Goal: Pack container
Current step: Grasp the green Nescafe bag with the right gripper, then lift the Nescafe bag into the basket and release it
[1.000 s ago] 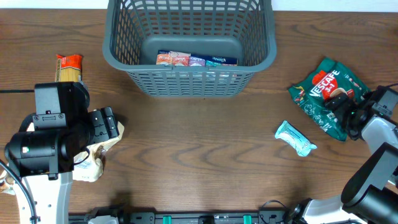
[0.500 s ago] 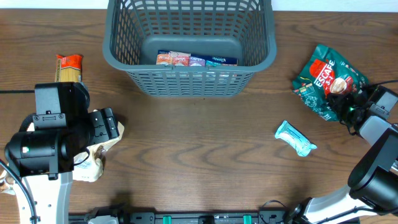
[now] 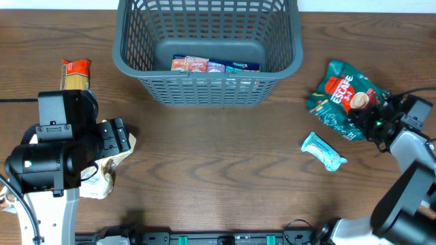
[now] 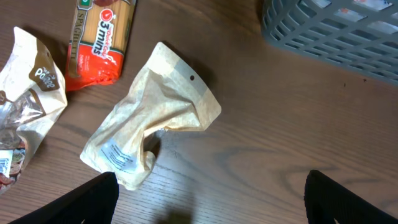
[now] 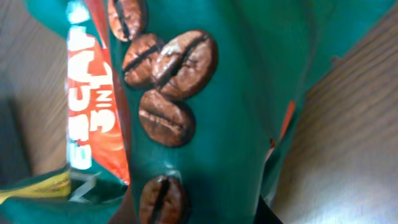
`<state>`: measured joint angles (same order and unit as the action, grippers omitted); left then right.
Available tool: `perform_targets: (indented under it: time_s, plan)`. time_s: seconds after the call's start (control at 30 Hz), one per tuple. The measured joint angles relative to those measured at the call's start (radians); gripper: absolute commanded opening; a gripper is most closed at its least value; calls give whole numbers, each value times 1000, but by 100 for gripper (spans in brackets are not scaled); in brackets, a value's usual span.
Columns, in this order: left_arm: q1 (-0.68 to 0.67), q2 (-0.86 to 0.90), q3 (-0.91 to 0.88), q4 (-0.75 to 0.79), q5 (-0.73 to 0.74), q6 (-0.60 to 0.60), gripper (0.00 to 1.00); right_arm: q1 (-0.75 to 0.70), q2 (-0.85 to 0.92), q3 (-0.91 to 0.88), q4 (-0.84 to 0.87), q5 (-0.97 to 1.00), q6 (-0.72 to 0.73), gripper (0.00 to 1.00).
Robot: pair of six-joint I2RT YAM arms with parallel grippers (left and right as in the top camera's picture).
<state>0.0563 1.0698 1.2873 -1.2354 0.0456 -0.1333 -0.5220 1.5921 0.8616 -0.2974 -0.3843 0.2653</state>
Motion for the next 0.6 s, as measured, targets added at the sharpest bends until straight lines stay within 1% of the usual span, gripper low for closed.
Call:
perform_targets:
  time_s: [0.13, 0.33, 0.43, 0.6]
  plan:
    - [0, 0, 0, 0, 0, 0, 86, 81, -130, 103, -160, 84, -76, 1]
    - [0, 0, 0, -1, 0, 0, 86, 203, -228, 480, -347, 158, -199, 2]
    - [0, 0, 0, -1, 0, 0, 86, 251, -244, 634, -385, 163, -240, 2]
    - [0, 0, 0, -1, 0, 0, 86, 344, -247, 797, -375, 167, -332, 1]
